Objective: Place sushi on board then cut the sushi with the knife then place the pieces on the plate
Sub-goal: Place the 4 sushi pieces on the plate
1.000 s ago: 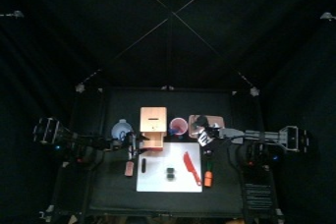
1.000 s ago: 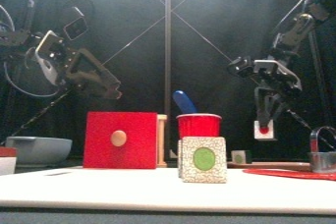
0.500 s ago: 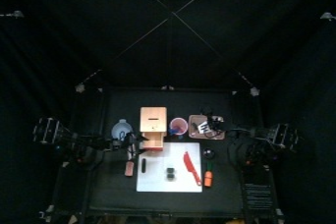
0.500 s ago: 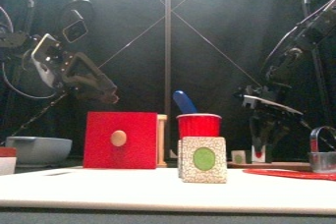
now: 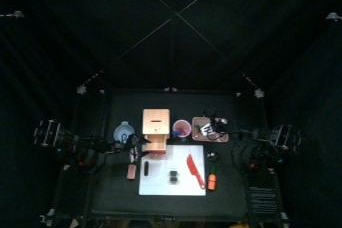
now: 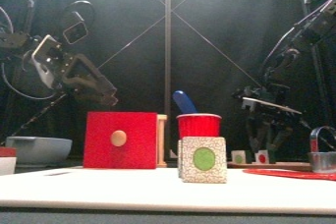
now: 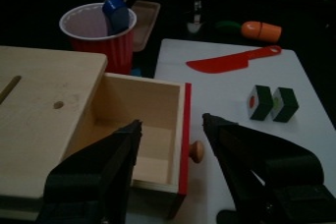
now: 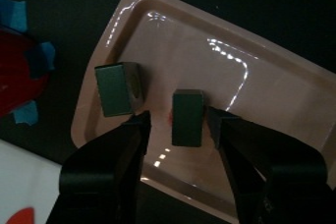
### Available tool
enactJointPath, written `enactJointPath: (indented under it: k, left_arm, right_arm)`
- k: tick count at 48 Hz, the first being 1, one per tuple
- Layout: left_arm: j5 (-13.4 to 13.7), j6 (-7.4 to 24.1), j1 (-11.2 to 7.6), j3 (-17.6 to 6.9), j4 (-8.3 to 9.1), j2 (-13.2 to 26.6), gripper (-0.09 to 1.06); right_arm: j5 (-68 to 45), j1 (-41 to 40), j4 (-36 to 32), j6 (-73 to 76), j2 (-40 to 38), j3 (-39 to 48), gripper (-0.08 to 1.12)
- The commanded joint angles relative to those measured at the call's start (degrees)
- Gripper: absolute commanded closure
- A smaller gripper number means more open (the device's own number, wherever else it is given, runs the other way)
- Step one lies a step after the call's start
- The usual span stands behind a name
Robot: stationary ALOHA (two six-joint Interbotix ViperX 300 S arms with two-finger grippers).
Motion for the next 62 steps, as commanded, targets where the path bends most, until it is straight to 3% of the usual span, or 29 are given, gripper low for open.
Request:
enactJointPath:
  k: [1,11,19,26,37,47,62]
  left_arm:
    - [-0.18,0.09,-0.35,-1.67,-0.09,-0.44,0.08]
    - [0.35,0.0,-0.44,-2.9,-0.09,-0.44,0.08]
    - [0.35,0.09,-0.44,-4.31,0.0,-0.44,0.08]
    - [0.35,0.09,0.0,-4.48,-0.09,-0.44,0.08]
    - [0.44,0.0,0.0,-4.22,-0.53,-0.44,0.08]
    - [0.44,0.26,0.09,-3.87,-1.23,-0.35,0.08]
    - [0.44,0.09,0.09,-3.16,-1.32,-0.35,0.08]
  right_arm:
    - [3.96,2.02,-0.26,-0.09,-4.39,-1.58,0.2]
    - [8.88,13.36,2.2,0.0,-8.44,-1.23,0.2]
    - [6.59,28.56,3.08,-0.26,-4.31,-4.31,0.2]
    - [1.49,37.18,-1.85,-0.18,1.76,-9.93,0.2]
    - [0.79,40.34,-6.42,-0.35,11.16,-20.04,0.2]
    - [-0.88,42.1,-6.68,-1.23,16.17,-24.7,0.2]
    - [-1.14,42.01,5.89,-15.29,21.45,-28.74,0.2]
